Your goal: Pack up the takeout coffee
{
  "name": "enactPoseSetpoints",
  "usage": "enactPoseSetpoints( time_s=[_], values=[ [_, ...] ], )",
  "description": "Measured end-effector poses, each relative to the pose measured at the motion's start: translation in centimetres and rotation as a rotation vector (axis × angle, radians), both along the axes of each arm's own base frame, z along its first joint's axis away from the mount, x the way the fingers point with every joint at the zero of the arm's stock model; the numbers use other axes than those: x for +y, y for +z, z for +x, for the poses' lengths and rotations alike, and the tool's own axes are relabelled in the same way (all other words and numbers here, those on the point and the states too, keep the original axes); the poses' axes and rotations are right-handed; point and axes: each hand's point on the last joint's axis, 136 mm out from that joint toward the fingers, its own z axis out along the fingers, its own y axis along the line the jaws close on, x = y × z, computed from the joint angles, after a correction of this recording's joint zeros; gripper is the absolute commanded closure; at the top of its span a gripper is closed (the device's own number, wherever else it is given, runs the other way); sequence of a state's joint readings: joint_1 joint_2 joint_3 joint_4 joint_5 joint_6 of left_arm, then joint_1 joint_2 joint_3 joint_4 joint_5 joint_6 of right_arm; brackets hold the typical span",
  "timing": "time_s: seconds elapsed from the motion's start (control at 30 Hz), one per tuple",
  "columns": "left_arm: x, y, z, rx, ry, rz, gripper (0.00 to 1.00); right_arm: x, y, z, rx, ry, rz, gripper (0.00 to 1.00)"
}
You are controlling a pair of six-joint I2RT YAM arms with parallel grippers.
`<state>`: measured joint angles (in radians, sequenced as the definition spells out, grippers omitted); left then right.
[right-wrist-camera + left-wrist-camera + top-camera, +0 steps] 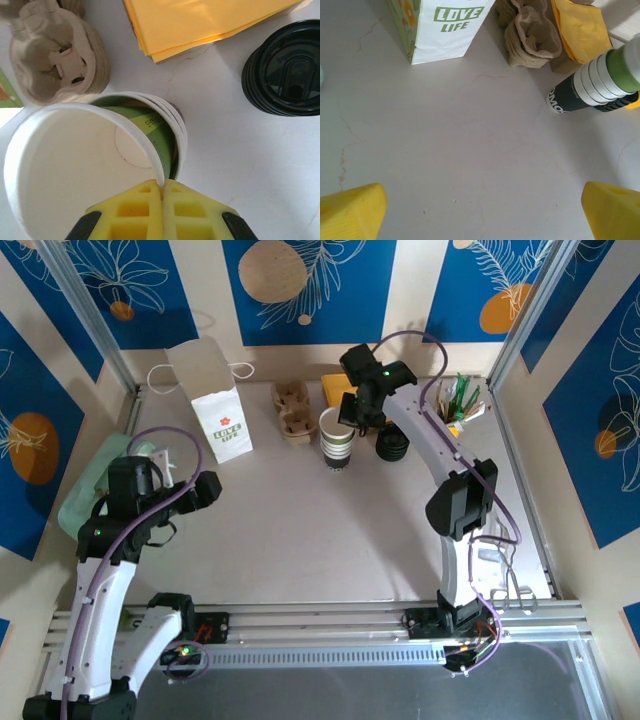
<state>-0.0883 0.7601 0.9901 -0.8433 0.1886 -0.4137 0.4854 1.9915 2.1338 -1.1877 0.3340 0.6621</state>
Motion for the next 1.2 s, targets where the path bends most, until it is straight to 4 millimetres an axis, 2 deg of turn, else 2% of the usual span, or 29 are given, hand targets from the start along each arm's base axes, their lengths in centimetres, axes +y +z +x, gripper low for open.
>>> enactPoseSetpoints(
  time_s=[0.1, 0.2, 0.33, 0.47, 0.53, 0.63, 0.83, 1.2],
  values=[
    [0.2, -0.2, -0.1, 0.011, 0.008, 0.007, 0.01, -0.6, 2.7, -1.0, -0.046, 0.012, 0.018, 0.96],
    [0.3, -0.2, -0.1, 0.01, 0.012, 0.01, 0.01, -1.2, 6.3, -2.4, -0.119, 0.029, 0.049, 0.96],
    [0.3, -0.2, -0.1, 0.01, 0.015, 0.013, 0.01, -1.7, 10.3, -5.1, -0.207, 0.073, 0.103, 0.98],
    [0.4, -0.2, -0.1, 0.009, 0.021, 0.017, 0.01, -0.7, 11.5, -8.7, -0.237, 0.172, 0.163, 0.97],
    [0.5, -0.2, -0.1, 0.009, 0.021, 0.018, 0.01, 0.1, 11.2, -10.3, -0.236, 0.218, 0.173, 0.96],
    [0.5, -0.3, -0.1, 0.012, 0.028, 0.013, 0.01, 1.4, 9.7, -12.2, -0.208, 0.283, 0.169, 0.95],
    [-0.2, -0.4, -0.1, 0.01, 0.033, -0.055, 0.01, 3.0, 4.5, -15.1, -0.116, 0.366, 0.127, 0.95],
    [-1.9, -1.0, 0.5, 0.019, 0.0, -0.174, 0.03, 3.0, -3.5, -16.6, -0.005, 0.35, 0.068, 0.95]
  ],
)
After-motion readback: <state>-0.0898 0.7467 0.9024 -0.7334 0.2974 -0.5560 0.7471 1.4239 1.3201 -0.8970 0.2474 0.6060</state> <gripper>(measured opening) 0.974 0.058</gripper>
